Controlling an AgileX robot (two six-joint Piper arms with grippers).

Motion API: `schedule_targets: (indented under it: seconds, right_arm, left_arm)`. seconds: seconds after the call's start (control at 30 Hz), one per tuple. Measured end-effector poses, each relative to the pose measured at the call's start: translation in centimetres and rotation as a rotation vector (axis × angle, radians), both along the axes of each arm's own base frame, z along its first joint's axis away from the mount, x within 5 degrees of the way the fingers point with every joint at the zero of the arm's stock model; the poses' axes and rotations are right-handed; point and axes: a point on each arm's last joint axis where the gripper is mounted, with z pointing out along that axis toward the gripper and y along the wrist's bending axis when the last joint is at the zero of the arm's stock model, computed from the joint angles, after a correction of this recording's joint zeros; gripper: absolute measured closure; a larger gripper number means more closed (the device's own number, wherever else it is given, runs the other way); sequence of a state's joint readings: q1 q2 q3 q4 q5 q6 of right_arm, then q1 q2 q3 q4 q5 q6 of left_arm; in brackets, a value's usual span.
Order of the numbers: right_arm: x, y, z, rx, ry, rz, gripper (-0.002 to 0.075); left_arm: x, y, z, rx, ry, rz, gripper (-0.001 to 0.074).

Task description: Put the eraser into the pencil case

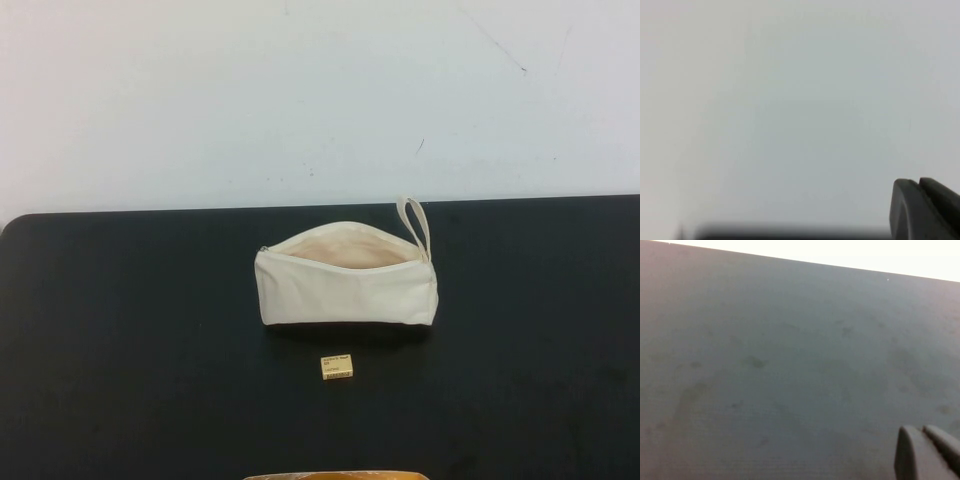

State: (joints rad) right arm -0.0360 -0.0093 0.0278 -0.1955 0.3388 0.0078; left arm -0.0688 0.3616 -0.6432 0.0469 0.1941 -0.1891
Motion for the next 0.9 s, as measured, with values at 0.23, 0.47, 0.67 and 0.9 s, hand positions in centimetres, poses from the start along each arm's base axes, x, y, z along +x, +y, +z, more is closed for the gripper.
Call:
schedule_targets:
  seconds: [0.23,0.47,0.67,0.9]
  right_arm:
    - [0.0,0.0,0.0,0.000,0.000,0.000,0.0727]
    - [0.0,0.0,0.0,0.000,0.001,0.000,0.0727]
    - [0.0,0.0,0.0,0.000,0.001,0.000,0.0727]
    - [0.0,0.0,0.0,0.000,0.002,0.000,0.0727]
  left_arm:
    - [5.6,-0.6,-1.5,-0.053,0.445,-0.020,0.0736]
    - [10.0,-1.0,-4.4,-0.057,0.655,-0.016,0.0736]
    - [12.9,-1.4,-7.7,-0.080,0.867,-0.016,0.0736]
    - [15.5,-2.8,-12.7,-0.070,1.177,-0.151,0.0736]
